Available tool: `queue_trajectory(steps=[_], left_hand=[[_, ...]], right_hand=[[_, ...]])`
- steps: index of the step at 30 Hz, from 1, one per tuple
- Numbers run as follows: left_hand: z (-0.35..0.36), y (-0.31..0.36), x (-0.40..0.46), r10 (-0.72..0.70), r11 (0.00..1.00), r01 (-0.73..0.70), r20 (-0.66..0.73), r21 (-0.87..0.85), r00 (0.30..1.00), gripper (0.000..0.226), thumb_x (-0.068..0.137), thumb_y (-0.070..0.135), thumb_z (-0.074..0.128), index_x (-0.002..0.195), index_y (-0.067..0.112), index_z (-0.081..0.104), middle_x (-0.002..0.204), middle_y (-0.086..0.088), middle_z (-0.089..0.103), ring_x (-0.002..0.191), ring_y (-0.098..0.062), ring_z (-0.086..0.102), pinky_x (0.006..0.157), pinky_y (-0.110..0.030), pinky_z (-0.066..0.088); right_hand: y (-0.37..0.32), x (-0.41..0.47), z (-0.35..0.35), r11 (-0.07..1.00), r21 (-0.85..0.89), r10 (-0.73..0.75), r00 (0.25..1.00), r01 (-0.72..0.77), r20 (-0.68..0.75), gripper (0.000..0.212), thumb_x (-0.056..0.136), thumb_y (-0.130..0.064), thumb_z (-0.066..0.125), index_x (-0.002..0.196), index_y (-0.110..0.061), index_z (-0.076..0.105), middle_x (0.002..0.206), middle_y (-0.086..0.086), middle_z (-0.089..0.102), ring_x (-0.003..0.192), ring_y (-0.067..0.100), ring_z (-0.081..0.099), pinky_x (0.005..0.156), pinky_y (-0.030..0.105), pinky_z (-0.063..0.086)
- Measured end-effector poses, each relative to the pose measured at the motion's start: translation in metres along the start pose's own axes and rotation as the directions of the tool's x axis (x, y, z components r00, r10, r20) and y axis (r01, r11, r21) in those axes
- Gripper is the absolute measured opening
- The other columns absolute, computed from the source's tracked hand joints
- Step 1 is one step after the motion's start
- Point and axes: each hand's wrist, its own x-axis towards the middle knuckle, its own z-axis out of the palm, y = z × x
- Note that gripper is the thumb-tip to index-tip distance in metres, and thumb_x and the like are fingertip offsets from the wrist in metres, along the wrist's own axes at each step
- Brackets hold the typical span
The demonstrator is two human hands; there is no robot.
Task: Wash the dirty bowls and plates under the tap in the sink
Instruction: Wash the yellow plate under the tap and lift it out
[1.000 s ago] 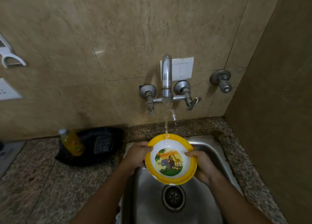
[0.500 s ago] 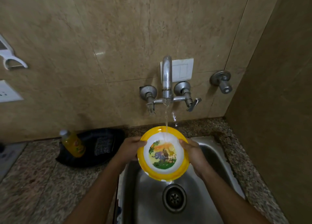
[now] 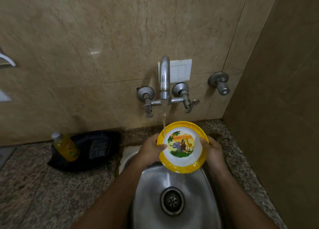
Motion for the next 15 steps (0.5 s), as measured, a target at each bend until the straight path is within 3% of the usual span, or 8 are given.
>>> queue_trajectory(steps=[3,5,6,8,10,12,15], left_hand=[[-0.005,0.003,-0.002,0.152,0.956,-0.122,-0.095,0.266,0.984,0.031,0.086,0.013,0.064,0.114,0.027,0.067,0.112,-0.007,0.073,0.105,-0.028,0.068,0.093,-0.044,0.054],[-0.010,0.007,-0.008,0.258,0.847,-0.149,-0.149,0.509,0.955,0.040,0.091,0.013,0.062,0.129,0.024,0.062,0.117,-0.003,0.071,0.110,-0.023,0.065,0.089,-0.024,0.047],[-0.013,0.007,-0.011,0.300,0.796,-0.149,-0.169,0.586,0.939,0.044,0.093,0.014,0.059,0.136,0.025,0.058,0.120,-0.002,0.070,0.112,-0.022,0.064,0.086,-0.021,0.044],[-0.018,0.008,-0.020,0.357,0.739,-0.160,-0.179,0.654,0.917,0.048,0.096,0.019,0.054,0.142,0.031,0.051,0.120,-0.005,0.070,0.109,-0.023,0.064,0.085,-0.024,0.048],[-0.023,0.010,-0.030,0.390,0.698,-0.166,-0.176,0.696,0.904,0.049,0.096,0.029,0.047,0.145,0.036,0.046,0.115,-0.008,0.071,0.103,-0.026,0.066,0.084,-0.032,0.053],[-0.027,0.012,-0.040,0.404,0.675,-0.162,-0.178,0.720,0.897,0.053,0.093,0.036,0.041,0.146,0.040,0.042,0.113,-0.010,0.072,0.101,-0.029,0.067,0.083,-0.037,0.054],[-0.031,0.014,-0.051,0.416,0.646,-0.149,-0.181,0.749,0.891,0.051,0.099,0.027,0.045,0.149,0.039,0.038,0.113,-0.013,0.070,0.100,-0.030,0.066,0.083,-0.038,0.052]], right_hand=[[-0.017,0.004,0.005,0.981,-0.148,-0.129,0.992,0.127,-0.007,0.021,0.096,-0.015,0.060,0.115,-0.018,0.069,0.112,0.002,0.071,0.107,0.025,0.066,0.096,0.047,0.052],[-0.041,0.006,0.013,0.936,-0.259,-0.243,0.970,0.239,0.017,0.033,0.097,-0.022,0.060,0.129,-0.017,0.061,0.117,-0.005,0.065,0.114,0.018,0.061,0.100,0.038,0.048],[-0.055,0.007,0.019,0.913,-0.301,-0.272,0.961,0.274,0.049,0.040,0.097,-0.027,0.060,0.136,-0.017,0.056,0.117,-0.009,0.062,0.115,0.014,0.060,0.101,0.036,0.047],[-0.081,0.008,0.033,0.863,-0.409,-0.276,0.955,0.295,0.107,0.048,0.096,-0.039,0.060,0.140,-0.022,0.052,0.110,-0.013,0.059,0.110,0.010,0.057,0.097,0.034,0.046],[-0.096,0.009,0.048,0.805,-0.505,-0.305,0.947,0.311,0.097,0.038,0.095,-0.046,0.057,0.125,-0.023,0.061,0.094,-0.012,0.062,0.100,0.016,0.062,0.082,0.031,0.045],[-0.102,0.006,0.058,0.755,-0.560,-0.407,0.913,0.340,0.005,0.031,0.097,-0.043,0.056,0.114,-0.020,0.066,0.081,-0.004,0.065,0.090,0.025,0.066,0.068,0.028,0.039],[-0.100,0.002,0.063,0.649,-0.653,-0.556,0.829,0.391,-0.056,0.024,0.096,-0.032,0.058,0.111,-0.016,0.069,0.085,0.009,0.072,0.082,0.031,0.066,0.062,0.027,0.032]])
